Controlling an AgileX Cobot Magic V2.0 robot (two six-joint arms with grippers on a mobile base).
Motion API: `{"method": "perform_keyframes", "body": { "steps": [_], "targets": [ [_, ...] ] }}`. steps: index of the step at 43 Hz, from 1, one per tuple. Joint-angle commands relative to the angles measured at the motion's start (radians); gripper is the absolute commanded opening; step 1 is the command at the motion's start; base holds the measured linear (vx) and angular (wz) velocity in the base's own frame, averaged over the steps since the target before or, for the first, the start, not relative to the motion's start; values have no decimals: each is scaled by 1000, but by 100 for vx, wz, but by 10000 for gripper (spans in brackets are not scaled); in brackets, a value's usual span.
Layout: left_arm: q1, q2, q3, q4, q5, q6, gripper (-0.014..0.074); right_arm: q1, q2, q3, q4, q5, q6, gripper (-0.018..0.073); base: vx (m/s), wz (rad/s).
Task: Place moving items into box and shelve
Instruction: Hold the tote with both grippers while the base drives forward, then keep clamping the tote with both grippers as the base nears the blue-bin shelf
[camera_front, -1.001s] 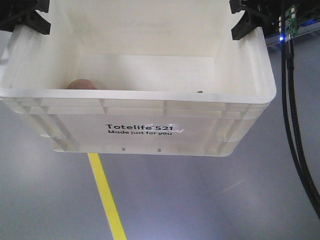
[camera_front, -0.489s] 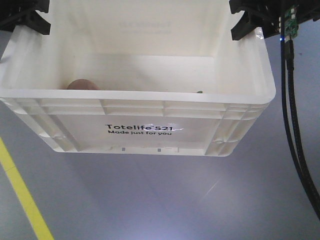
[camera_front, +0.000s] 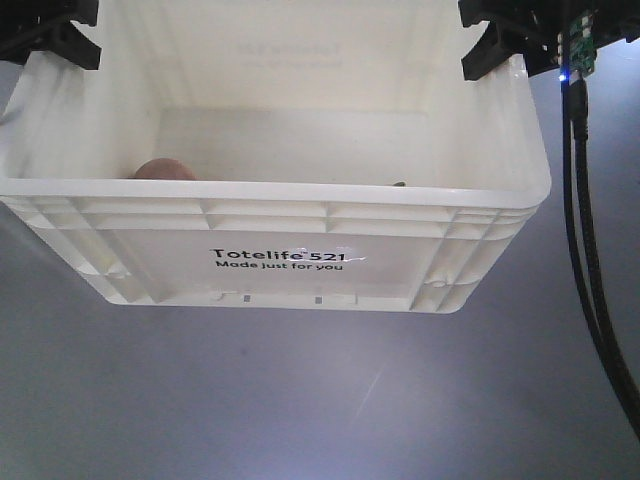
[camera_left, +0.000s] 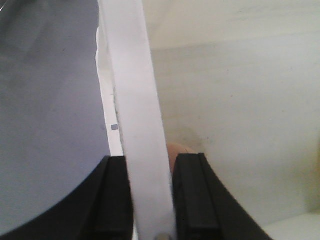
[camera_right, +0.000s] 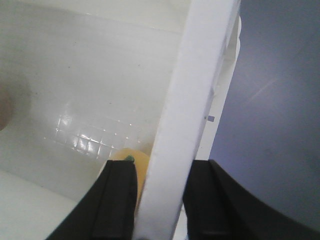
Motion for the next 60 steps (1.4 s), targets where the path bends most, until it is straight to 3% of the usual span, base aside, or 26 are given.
{"method": "perform_keyframes", "body": {
  "steps": [1, 34, 60],
  "targets": [
    [-14, -59, -46, -138, -95, 10, -6, 8, -65, -39, 137, -96, -26, -4, 36, -54],
    [-13, -59, -46, -120, -95, 10, -6, 8, -65, -39, 138, -92, -26, -4, 38, -53],
    [-13, -58, -46, -119, -95, 10, -6, 8, -65, -39, 138, -88, -26, -4, 45, -25]
  ]
}}
